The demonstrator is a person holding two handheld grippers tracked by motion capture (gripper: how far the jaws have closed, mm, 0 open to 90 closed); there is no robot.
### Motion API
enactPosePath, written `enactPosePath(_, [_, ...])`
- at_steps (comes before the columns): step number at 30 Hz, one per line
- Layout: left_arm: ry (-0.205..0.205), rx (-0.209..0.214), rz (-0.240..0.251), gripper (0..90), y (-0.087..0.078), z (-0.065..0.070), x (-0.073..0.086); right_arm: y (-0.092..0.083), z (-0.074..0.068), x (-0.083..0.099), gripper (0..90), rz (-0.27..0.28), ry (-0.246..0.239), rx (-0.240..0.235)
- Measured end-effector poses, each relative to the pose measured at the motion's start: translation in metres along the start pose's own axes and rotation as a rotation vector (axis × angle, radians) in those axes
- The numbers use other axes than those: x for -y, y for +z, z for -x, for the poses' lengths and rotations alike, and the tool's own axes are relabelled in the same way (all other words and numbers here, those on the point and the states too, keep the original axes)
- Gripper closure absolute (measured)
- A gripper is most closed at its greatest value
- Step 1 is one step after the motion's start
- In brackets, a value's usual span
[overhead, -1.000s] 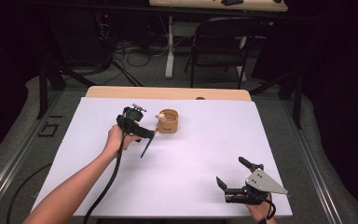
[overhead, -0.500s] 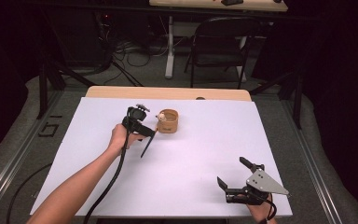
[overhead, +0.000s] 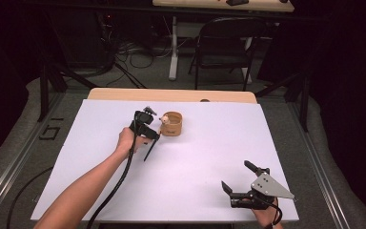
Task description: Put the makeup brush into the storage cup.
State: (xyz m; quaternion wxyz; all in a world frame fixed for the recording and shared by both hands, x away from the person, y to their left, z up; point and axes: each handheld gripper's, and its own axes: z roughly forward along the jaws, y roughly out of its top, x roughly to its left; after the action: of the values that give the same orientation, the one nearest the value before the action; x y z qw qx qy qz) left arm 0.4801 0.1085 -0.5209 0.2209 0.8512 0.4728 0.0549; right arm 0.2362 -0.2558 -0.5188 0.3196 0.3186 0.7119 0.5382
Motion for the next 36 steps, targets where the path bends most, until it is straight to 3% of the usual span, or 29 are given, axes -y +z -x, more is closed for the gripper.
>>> enactPosePath(14, [0.003,-0.002,-0.041,69.2,0.010,0.004,-0.003,-0.001,0.001,0.000,0.0,-0.001,0.000,0.003])
enactPosePath(25, [0.011,-0.009,-0.059,74.8,0.013,0.005,-0.003,-0.001,0.001,0.000,0.0,-0.007,-0.002,0.002])
enactPosePath(36, [0.022,-0.051,-0.064,80.3,0.015,0.009,-0.003,0.000,0.000,0.000,0.0,-0.010,0.003,0.002])
